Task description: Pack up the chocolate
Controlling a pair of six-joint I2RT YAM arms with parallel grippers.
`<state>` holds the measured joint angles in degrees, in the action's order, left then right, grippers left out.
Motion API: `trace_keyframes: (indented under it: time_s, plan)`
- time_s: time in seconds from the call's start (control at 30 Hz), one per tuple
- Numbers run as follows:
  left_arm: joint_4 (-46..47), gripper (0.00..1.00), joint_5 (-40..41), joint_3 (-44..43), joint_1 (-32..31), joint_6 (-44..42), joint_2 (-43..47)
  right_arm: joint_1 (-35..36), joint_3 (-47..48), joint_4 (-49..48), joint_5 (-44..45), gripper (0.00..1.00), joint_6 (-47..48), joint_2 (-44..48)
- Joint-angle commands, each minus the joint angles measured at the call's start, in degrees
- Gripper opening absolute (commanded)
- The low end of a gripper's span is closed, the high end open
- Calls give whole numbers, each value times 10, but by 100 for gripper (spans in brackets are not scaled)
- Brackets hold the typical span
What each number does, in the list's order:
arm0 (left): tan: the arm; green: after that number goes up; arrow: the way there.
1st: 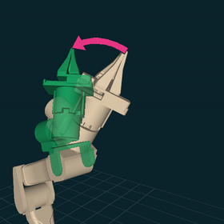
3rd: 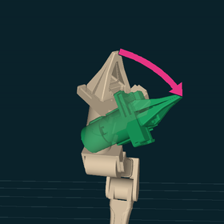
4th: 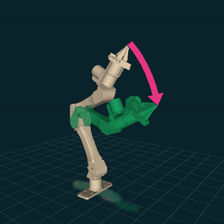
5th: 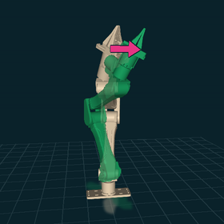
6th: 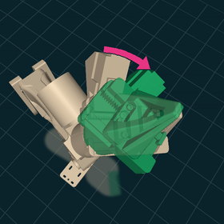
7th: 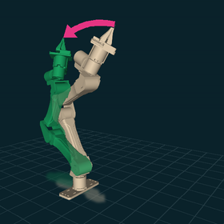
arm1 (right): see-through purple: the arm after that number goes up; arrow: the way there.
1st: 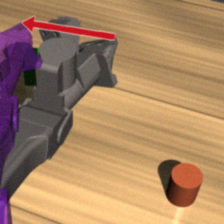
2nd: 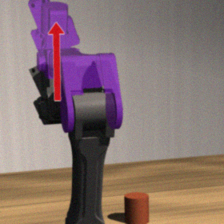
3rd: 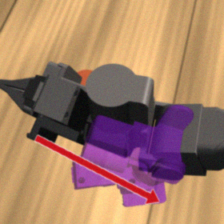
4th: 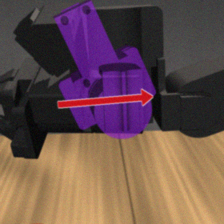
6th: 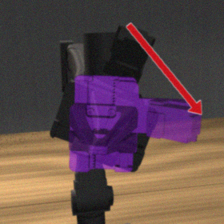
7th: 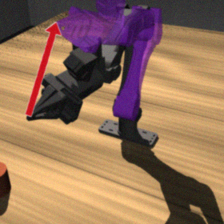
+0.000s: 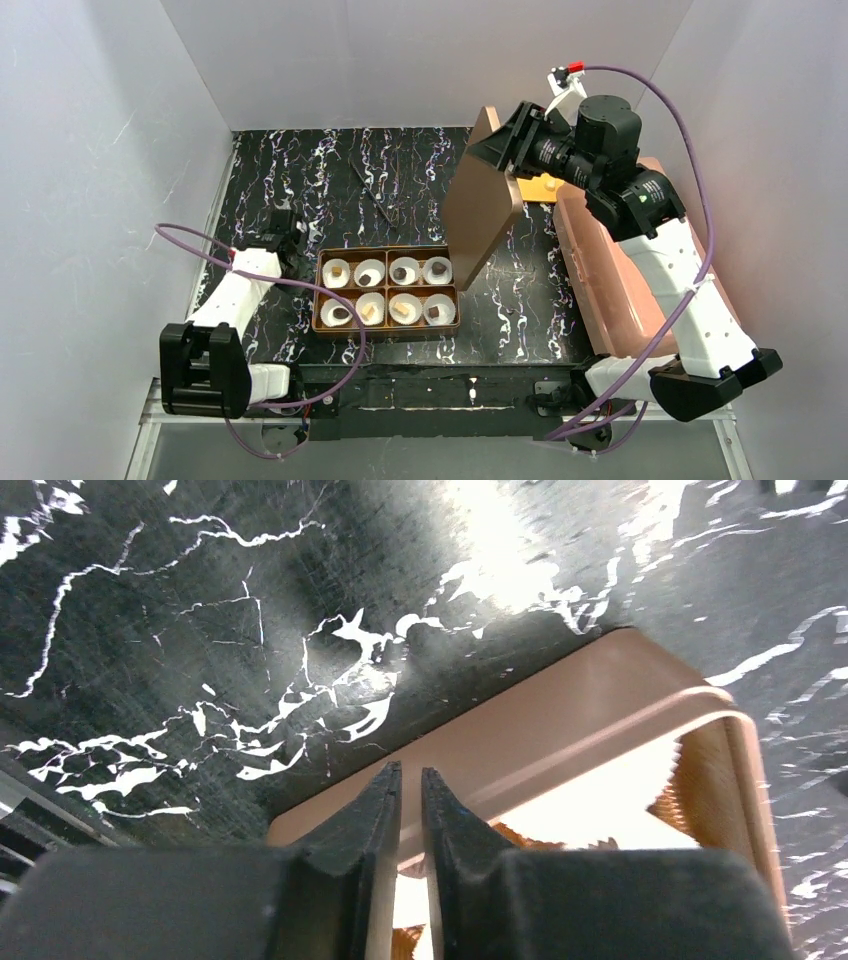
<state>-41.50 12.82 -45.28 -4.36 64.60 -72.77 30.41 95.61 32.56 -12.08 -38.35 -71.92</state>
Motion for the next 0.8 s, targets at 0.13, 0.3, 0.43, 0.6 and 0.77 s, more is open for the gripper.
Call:
trace_keyframes:
  time_s: [0.13,0.3,0.43,0.6,0.77]
  plan:
    - [-65,38,13,-162,6,-207,46,4,25,-137,-51,1,-99,-39]
    - [-32,59,-173,-182,28,-285,48,35,42,-182,-44,1,-138,-88]
    - [27,76,-319,-156,43,-274,73,56,30,-247,-29,1,-185,-112]
    - [80,98,-436,-143,72,-248,86,67,-2,-328,-15,1,-246,-129]
    - [218,98,-552,-87,88,-179,91,66,14,-351,2,1,-279,-133]
